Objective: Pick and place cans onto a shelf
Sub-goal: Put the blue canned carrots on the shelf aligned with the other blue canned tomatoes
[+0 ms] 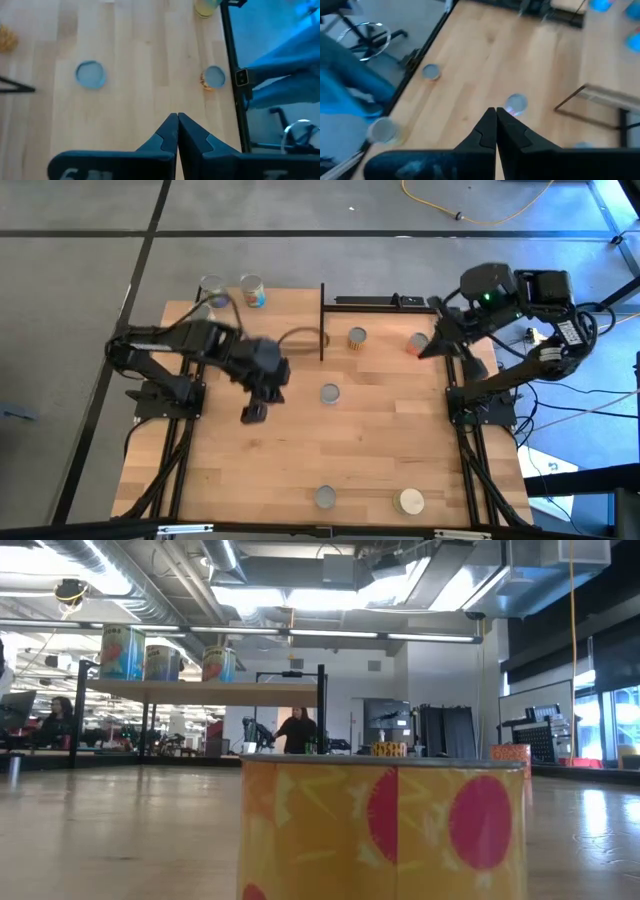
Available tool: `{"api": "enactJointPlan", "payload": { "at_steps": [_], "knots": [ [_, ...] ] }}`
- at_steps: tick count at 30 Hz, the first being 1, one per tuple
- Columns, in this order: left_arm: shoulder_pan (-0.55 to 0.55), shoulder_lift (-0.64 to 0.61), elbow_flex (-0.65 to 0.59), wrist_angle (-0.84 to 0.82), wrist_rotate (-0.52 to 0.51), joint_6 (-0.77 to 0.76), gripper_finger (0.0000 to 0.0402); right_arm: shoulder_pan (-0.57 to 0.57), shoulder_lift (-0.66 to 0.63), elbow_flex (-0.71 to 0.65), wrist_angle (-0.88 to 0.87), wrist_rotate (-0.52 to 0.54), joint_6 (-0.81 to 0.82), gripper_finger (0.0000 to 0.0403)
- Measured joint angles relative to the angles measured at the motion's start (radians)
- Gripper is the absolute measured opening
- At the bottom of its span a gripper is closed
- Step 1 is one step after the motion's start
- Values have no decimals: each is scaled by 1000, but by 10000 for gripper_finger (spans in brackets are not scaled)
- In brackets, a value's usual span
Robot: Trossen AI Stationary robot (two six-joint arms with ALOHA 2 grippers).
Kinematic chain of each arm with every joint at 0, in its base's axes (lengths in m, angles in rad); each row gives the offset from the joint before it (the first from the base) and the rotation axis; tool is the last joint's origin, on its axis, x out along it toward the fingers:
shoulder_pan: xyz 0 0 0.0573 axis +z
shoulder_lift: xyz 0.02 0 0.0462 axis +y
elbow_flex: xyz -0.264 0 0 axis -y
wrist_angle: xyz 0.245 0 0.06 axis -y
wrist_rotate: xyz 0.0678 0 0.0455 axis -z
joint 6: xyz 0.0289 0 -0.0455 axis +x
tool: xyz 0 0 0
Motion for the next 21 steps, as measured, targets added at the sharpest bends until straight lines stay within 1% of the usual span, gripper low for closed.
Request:
{"api": "enactJointPlan", "payload": {
  "at_steps": [3, 6, 9, 12, 17, 21],
  "knots": [
    [-87, 0, 0, 8, -96, -40, 0, 63, -70, -119, -1, -1, 43, 6],
    [-155, 0, 0, 8, -175, -82, 0, 151, -131, -239, -3, -2, 122, 4],
    [-219, 0, 0, 8, -223, -117, 0, 247, -161, -344, -3, 14, 247, 4],
    [-276, 0, 0, 7, -261, -144, 0, 313, -165, -434, -1, 21, 393, 5],
    [-350, 0, 0, 6, -320, -207, 0, 345, -147, -556, 12, 22, 567, 20],
    [-398, 0, 0, 6, -367, -263, 0, 347, -140, -641, 24, 9, 664, 28]
  ]
}}
